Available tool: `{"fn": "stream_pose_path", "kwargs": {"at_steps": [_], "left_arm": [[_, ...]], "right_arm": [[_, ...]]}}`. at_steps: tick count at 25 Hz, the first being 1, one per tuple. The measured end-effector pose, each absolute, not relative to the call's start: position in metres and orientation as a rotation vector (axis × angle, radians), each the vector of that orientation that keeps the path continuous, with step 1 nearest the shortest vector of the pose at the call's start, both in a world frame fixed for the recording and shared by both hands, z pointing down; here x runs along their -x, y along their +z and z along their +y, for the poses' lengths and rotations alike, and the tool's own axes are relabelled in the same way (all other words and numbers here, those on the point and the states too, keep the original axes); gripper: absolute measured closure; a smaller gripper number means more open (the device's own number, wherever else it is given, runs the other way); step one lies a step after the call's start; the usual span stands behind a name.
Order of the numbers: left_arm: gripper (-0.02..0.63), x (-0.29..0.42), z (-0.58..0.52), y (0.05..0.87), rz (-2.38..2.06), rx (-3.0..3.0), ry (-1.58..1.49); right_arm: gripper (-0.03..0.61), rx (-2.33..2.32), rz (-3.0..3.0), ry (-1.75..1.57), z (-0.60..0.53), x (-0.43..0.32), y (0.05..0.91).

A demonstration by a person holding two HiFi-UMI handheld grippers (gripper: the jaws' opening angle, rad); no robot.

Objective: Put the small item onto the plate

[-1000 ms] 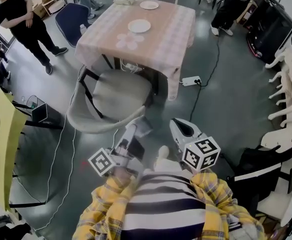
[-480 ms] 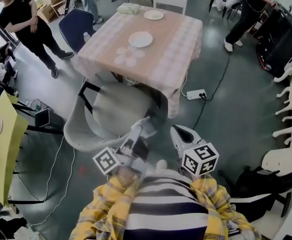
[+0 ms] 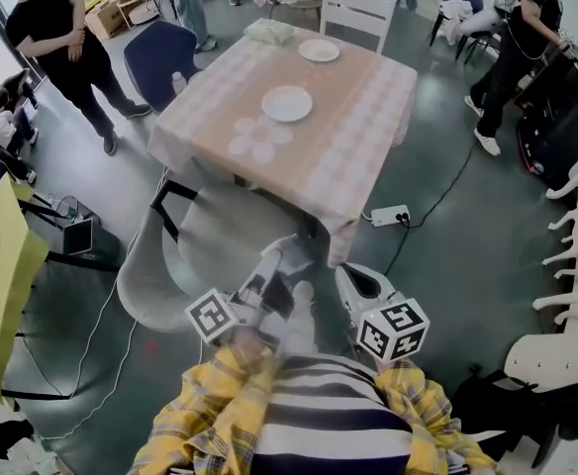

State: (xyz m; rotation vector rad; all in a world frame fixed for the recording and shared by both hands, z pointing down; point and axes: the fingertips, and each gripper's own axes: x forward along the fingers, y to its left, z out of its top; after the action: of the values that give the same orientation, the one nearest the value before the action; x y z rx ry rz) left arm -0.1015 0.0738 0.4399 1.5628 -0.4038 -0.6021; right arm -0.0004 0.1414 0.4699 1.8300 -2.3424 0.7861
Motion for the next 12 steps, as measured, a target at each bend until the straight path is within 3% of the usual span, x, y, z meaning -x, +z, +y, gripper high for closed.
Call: {"fn": "stream_pose_path", "kwargs": {"at_steps": [12], "left_arm": [[0.557, 0.046, -0.058, 0.435, -0.388, -1.534, -0.669]], "right_arm": [[0.583, -1.766, -2.301, 0.742, 0.016, -0.057, 0.457]]}}
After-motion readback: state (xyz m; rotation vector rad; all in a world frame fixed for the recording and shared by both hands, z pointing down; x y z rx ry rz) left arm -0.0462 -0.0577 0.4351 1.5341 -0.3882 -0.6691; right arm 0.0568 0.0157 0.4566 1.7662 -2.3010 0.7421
